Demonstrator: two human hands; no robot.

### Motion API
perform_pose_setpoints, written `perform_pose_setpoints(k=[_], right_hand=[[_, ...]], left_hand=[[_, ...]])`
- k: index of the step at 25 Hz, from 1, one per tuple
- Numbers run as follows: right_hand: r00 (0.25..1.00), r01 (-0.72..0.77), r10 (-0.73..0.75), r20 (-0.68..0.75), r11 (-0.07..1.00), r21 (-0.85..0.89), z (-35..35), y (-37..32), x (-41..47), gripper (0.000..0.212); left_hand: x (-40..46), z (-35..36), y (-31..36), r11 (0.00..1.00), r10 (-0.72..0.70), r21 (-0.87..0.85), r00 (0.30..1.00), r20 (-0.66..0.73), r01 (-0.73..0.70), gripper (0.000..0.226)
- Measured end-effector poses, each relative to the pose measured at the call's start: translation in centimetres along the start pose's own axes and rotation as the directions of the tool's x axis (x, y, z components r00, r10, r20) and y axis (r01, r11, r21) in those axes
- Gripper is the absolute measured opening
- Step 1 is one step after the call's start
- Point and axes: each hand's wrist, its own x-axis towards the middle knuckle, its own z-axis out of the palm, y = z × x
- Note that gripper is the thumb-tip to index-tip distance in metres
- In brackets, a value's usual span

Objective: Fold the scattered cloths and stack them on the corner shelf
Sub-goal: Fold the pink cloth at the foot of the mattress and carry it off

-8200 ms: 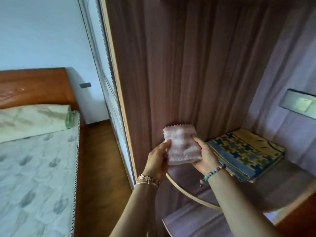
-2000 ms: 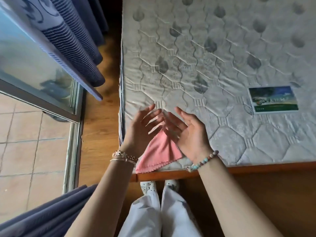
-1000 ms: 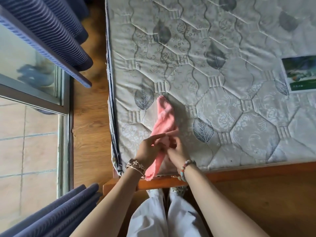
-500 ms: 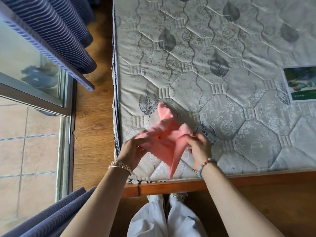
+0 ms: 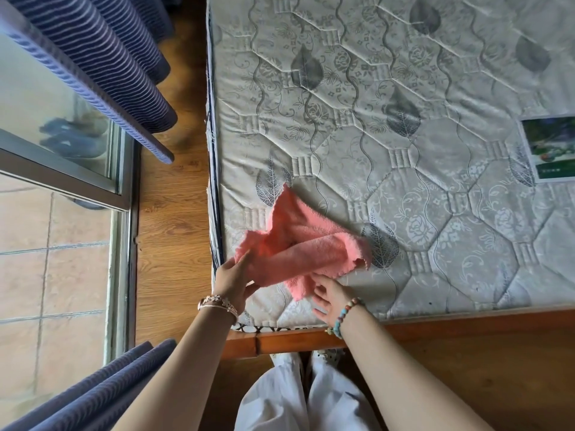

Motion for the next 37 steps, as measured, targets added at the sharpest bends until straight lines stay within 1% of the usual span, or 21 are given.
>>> perform_pose_setpoints(k=[2, 4, 6, 8, 10, 11, 13, 14, 16, 18, 19, 20, 21, 23, 25, 26, 28, 30, 33, 35, 37], right_hand=[[0.998, -0.052, 0.051, 0.034, 0.998, 0.023, 0.8, -0.1, 0.0, 0.033], [0.997, -0.069, 0.068, 0.034, 0.997, 0.023, 1.5, -0.3, 0.0, 0.033], [0.997, -0.078, 0.079, -0.009, 0.995, 0.064, 2.1, -0.7, -0.1, 0.032], [0.999, 0.002, 0.004, -0.039, 0.988, 0.152, 2.8, -2.6, -1.5, 0.031], [0.981, 0.162, -0.133, -0.142, 0.962, 0.218, 3.1, -6.1, -3.9, 0.030], [0.957, 0.261, -0.223, -0.183, 0.939, 0.224, 3.2, -8.5, -5.7, 0.033], [0.873, 0.480, -0.438, -0.216, 0.850, 0.216, 3.4, -13.6, -9.5, 0.024], [0.814, 0.579, -0.539, -0.215, 0.781, 0.235, 3.5, -16.1, -12.0, 0.019], [0.675, 0.733, -0.703, -0.222, 0.607, 0.307, 3.5, -20.2, -17.2, 0.014], [0.550, 0.823, -0.801, -0.236, 0.471, 0.318, 3.1, -22.6, -20.7, 0.013], [0.516, 0.840, -0.821, -0.245, 0.428, 0.333, 3.0, -23.2, -21.5, 0.012], [0.506, 0.842, -0.827, -0.246, 0.411, 0.350, 2.8, -23.2, -21.5, 0.011], [0.516, 0.839, -0.821, -0.243, 0.426, 0.340, 2.5, -22.9, -20.7, 0.011], [0.600, 0.797, -0.756, -0.262, 0.533, 0.286, 1.8, -21.0, -17.9, 0.009], [0.710, 0.704, -0.640, -0.295, 0.657, 0.268, 0.6, -18.2, -13.7, 0.007], [0.751, 0.657, -0.586, -0.305, 0.709, 0.257, 0.0, -16.6, -11.3, 0.009], [0.816, 0.565, -0.497, -0.295, 0.795, 0.221, -1.6, -12.6, -6.1, 0.018], [0.870, 0.463, -0.411, -0.270, 0.871, 0.166, -4.0, -8.4, -1.1, 0.027], [0.914, 0.272, -0.247, -0.321, 0.962, 0.033, -8.2, -3.2, 3.7, 0.014], [0.942, 0.168, -0.166, -0.293, 0.986, -0.020, -9.7, -2.0, 3.9, 0.009], [0.947, 0.138, -0.163, -0.276, 0.985, -0.106, -10.0, -2.8, 2.8, 0.008]], left_hand=[[-0.2, 0.0, 0.4, 1.000, -0.013, 0.021, 1.000, -0.001, 0.013, 0.034], [-0.7, 0.1, 1.0, 1.000, -0.023, 0.015, 1.000, -0.003, 0.023, 0.026], [-1.0, 0.1, 1.8, 0.999, -0.036, -0.015, 0.999, -0.006, 0.036, 0.020], [-1.2, 0.3, 3.6, 0.996, -0.055, -0.068, 0.998, 0.029, 0.057, 0.020], [-1.8, 0.9, 6.5, 0.993, -0.031, -0.114, 0.998, 0.051, 0.037, 0.025], [-2.3, 1.5, 8.5, 0.991, 0.015, -0.132, 0.999, 0.032, -0.011, 0.025], [-4.0, 3.0, 13.5, 0.969, 0.178, -0.177, 0.984, 0.002, -0.175, 0.020], [-5.3, 3.8, 16.2, 0.936, 0.282, -0.222, 0.959, 0.004, -0.274, 0.018], [-8.6, 4.8, 20.8, 0.828, 0.474, -0.351, 0.880, 0.023, -0.437, 0.021], [-11.4, 5.0, 23.7, 0.736, 0.574, -0.448, 0.819, 0.016, -0.508, 0.022], [-12.3, 4.9, 24.3, 0.714, 0.595, -0.458, 0.804, -0.001, -0.529, 0.018], [-12.8, 4.7, 24.2, 0.713, 0.601, -0.448, 0.799, -0.008, -0.540, 0.014], [-12.8, 4.5, 23.6, 0.729, 0.593, -0.422, 0.805, -0.004, -0.539, 0.011], [-11.2, 3.9, 21.2, 0.799, 0.518, -0.365, 0.855, 0.014, -0.478, 0.009], [-8.1, 2.9, 17.3, 0.893, 0.368, -0.283, 0.930, 0.013, -0.349, 0.010], [-6.5, 2.4, 15.1, 0.936, 0.282, -0.218, 0.959, -0.005, -0.277, 0.010], [-3.5, 1.1, 9.9, 0.985, 0.146, -0.078, 0.987, -0.068, -0.151, 0.011], [-1.1, -0.6, 4.7, 0.992, 0.097, 0.089, 0.988, -0.120, -0.087, 0.003], [0.5, -3.0, -0.7, 0.927, 0.072, 0.376, 0.979, -0.192, 0.006, 0.032], [0.7, -3.7, -2.1, 0.890, 0.036, 0.450, 0.976, -0.213, 0.066, 0.039], [0.4, -3.5, -1.6, 0.888, 0.022, 0.456, 0.987, -0.162, 0.055, 0.030]])
